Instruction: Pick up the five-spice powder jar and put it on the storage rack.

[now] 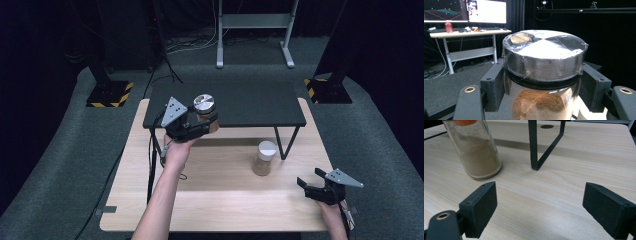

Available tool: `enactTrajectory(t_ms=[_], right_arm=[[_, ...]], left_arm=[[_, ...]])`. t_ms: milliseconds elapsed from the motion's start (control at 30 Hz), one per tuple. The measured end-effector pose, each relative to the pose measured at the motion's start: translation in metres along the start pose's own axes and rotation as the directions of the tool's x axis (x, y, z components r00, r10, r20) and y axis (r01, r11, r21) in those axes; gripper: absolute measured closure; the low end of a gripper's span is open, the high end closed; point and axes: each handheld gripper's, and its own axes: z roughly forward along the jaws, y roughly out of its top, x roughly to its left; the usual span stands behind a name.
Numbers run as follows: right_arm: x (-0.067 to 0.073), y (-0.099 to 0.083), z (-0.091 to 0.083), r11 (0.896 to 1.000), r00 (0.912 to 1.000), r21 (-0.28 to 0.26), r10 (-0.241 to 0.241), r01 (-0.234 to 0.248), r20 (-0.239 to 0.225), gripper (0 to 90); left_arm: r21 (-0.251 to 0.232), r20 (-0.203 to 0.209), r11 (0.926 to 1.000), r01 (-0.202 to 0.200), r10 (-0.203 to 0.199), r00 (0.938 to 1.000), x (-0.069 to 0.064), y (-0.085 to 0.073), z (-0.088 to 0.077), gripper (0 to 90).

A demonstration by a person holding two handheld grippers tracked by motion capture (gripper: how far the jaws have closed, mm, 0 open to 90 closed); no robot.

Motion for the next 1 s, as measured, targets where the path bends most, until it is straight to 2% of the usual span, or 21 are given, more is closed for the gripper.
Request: enactTrajectory(t_ms=[300, 600, 800, 867, 933, 1000], right_arm=[[0.000, 0.000, 0.000, 1.000, 1.0000, -0.001, -0.002, 0.002, -0.002, 11.0], [-0.001, 0.000, 0.000, 1.000, 1.0000, 0.001, -0.004, 0.004, -0.005, 11.0], [-0.001, 0.000, 0.000, 1.000, 1.0000, 0.001, -0.001, 0.001, -0.006, 11.0], [-0.001, 0.000, 0.000, 1.000, 1.0000, 0.001, -0.004, 0.004, -0.006, 11.0], [-0.001, 0.000, 0.000, 1.000, 1.0000, 0.001, -0.006, 0.006, -0.006, 11.0], [-0.001, 0.000, 0.000, 1.000, 1.0000, 0.000, -0.004, 0.004, -0.005, 11.0]], left_arm=[[0.062, -0.073, 0.9980, -0.011, 0.015, 0.9972, 0.000, 0.022, 0.025, 30.8], [0.119, -0.142, 0.9925, -0.027, 0.044, 0.9889, -0.005, 0.031, 0.047, 30.9], [0.150, -0.155, 0.9880, -0.037, 0.060, 0.9860, -0.007, 0.032, 0.054, 30.8], [0.134, -0.156, 0.9907, -0.026, 0.047, 0.9866, -0.006, 0.029, 0.052, 30.7], [0.135, -0.150, 0.9899, -0.043, 0.064, 0.9866, -0.007, 0.028, 0.053, 30.0], [0.159, -0.149, 0.9857, -0.057, 0.081, 0.9856, -0.009, 0.030, 0.054, 22.4]])
